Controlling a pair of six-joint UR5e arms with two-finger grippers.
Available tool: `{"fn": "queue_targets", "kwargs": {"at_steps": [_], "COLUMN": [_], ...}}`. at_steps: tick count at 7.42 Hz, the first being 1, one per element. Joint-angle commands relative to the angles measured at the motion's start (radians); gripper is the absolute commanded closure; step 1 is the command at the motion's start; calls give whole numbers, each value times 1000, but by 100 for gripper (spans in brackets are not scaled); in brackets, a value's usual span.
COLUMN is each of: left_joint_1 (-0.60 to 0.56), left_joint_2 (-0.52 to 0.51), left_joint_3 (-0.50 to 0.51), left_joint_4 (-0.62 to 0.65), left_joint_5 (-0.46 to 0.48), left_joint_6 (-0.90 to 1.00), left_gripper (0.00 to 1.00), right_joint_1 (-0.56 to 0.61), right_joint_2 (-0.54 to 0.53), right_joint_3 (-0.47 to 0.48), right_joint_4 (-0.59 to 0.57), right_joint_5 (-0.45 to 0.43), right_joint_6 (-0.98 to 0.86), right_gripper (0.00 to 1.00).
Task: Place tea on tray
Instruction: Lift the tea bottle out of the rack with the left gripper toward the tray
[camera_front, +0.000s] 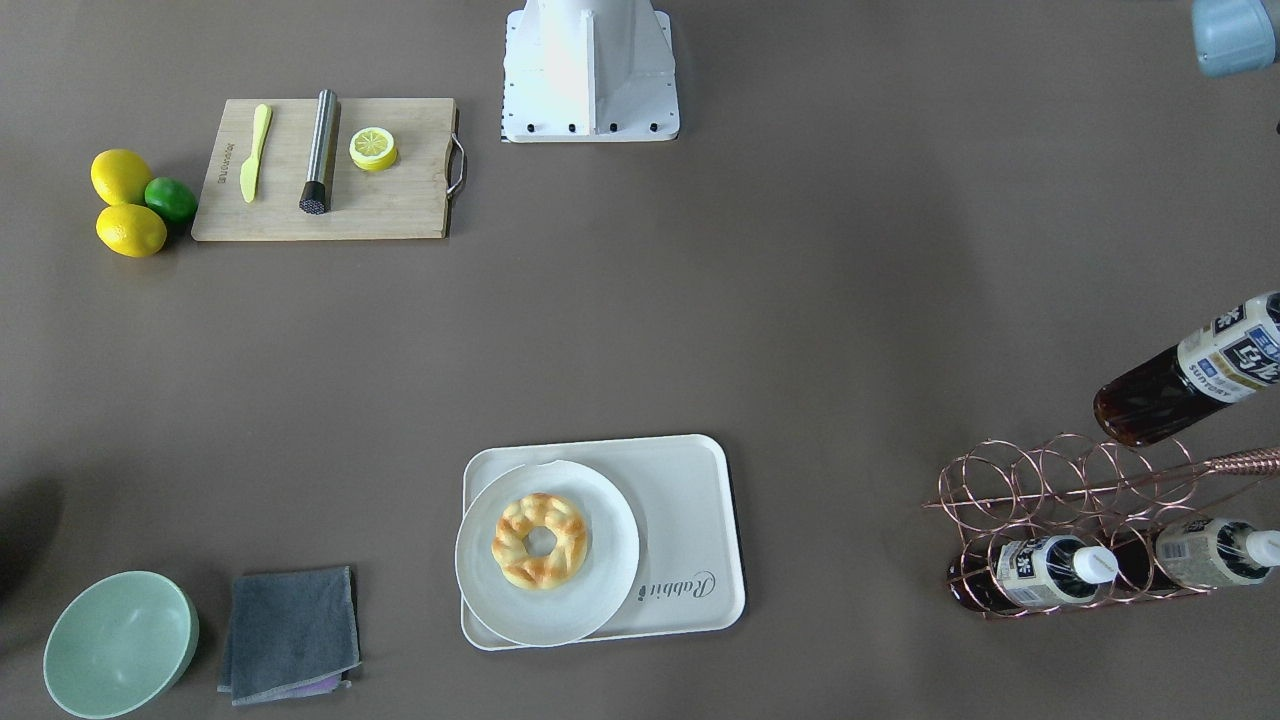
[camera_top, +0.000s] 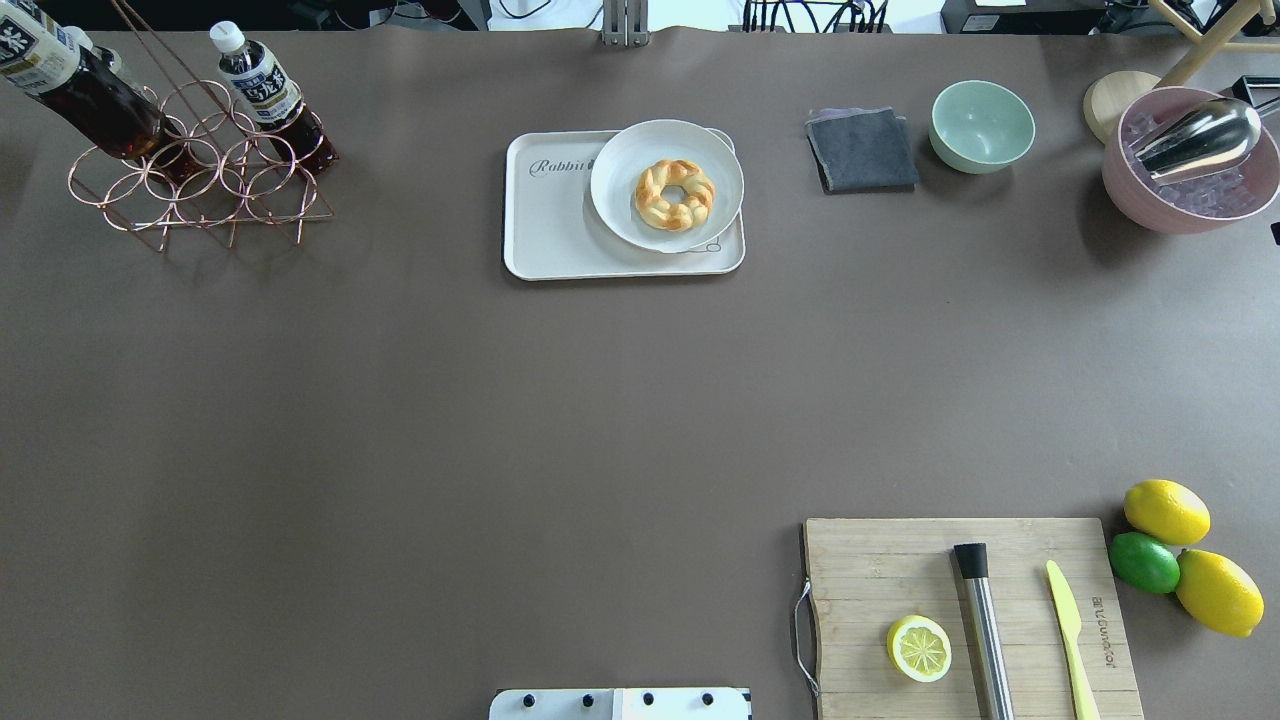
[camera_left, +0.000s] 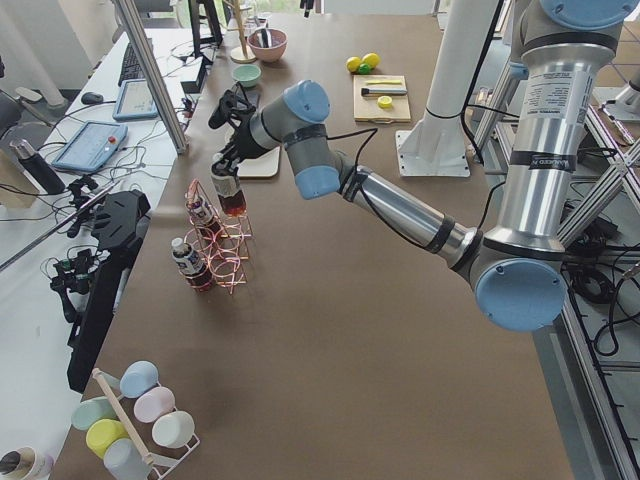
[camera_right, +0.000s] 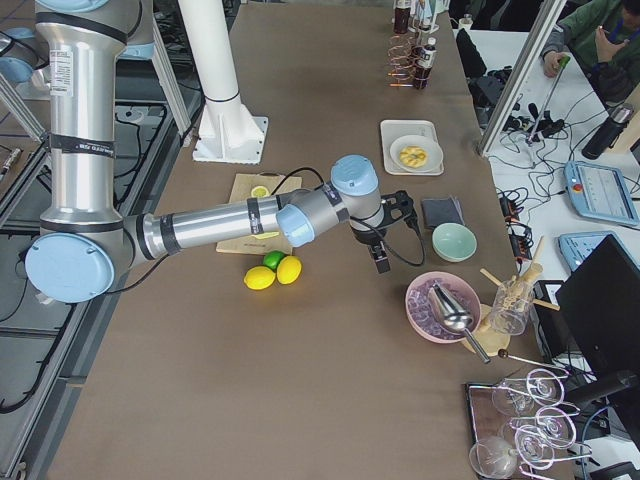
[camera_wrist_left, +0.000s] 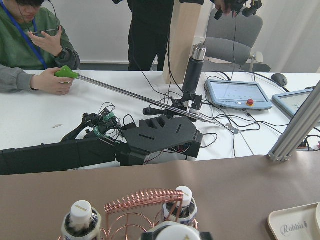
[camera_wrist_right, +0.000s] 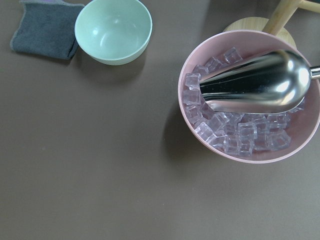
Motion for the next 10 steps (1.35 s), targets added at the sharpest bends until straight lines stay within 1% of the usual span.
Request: {"fn": "queue_targets", "kwargs": {"at_steps": [1, 2, 3, 4, 5, 6, 7, 8, 9, 10], "left_joint_1": [132, 188, 286, 421, 586, 715, 783, 863, 906, 913], "left_joint_2": [-135, -209, -272, -356, -446, -511, -550, -589, -600, -598], "left_joint_3": [-155, -159, -176, -187, -182, -160, -105, -33, -5, 41], "left_joint_4": [294, 370, 443, 528, 633, 683, 683, 677, 674, 609], "left_joint_5": [-2, 21, 105, 232, 411, 551, 621, 732, 783, 814], "left_joint_6": [2, -1, -5, -13, -22, -56, -120, -180, -185, -186], "left_gripper": [100, 100, 100, 100, 100, 100, 100, 100, 100, 100], "right_joint_1": [0, 0, 0, -2, -3, -15, -26, -29, -31, -32], "right_joint_2": [0, 0, 1, 5, 5, 8, 11, 15, 15, 15], "right_joint_3": [2, 11, 17, 14, 11, 10, 10, 10, 11, 13], "right_joint_4": [0, 0, 0, 30, 70, 72, 72, 72, 72, 72], "right_joint_5": [1, 1, 3, 5, 8, 3, 1, 1, 1, 1], "right_joint_6": [0, -1, -3, -6, 0, 0, 2, 3, 3, 3], "right_gripper": [0, 0, 0, 0, 0, 0, 0, 0, 0, 0]}}
